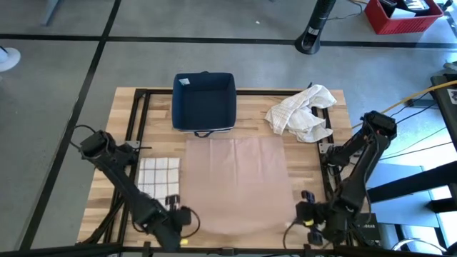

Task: Fold towel
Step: Fold the light brown towel

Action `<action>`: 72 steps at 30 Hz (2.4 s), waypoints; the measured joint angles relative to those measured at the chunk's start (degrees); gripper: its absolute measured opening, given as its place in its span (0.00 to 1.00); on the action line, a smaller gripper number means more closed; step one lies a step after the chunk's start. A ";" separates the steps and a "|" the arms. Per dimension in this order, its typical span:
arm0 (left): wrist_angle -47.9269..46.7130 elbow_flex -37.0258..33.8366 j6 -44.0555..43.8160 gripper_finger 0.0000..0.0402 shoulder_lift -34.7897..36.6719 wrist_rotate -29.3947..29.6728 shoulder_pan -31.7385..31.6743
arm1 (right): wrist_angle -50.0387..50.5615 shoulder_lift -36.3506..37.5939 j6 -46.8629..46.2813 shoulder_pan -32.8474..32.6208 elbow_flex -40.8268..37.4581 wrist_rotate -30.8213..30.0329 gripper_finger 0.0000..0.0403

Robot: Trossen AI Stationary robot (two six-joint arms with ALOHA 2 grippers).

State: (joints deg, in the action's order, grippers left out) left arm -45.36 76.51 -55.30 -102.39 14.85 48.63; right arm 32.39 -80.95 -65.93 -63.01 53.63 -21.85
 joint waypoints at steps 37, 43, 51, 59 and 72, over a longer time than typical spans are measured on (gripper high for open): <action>-18.84 -6.65 9.77 0.00 0.07 19.99 -20.51 | 28.08 0.07 -11.85 18.26 -10.12 -18.58 0.00; -15.09 -10.69 9.05 0.00 0.07 21.67 -21.87 | 20.18 0.07 -11.88 18.95 -14.63 -18.45 0.00; -9.24 -16.68 7.18 0.00 0.07 24.28 -23.55 | 15.00 0.07 -11.84 21.27 -19.85 -19.15 0.00; -7.44 -18.93 7.34 0.00 0.06 25.79 -25.55 | 11.50 0.08 -11.65 23.45 -22.67 -19.39 0.03; -5.81 -18.45 13.77 0.21 0.04 25.19 -29.32 | 12.29 0.09 -13.01 29.07 -23.17 -18.71 0.33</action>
State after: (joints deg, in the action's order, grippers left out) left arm -51.17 58.06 -41.52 -102.35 40.04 19.31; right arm 44.68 -80.86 -78.94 -33.94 30.46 -40.56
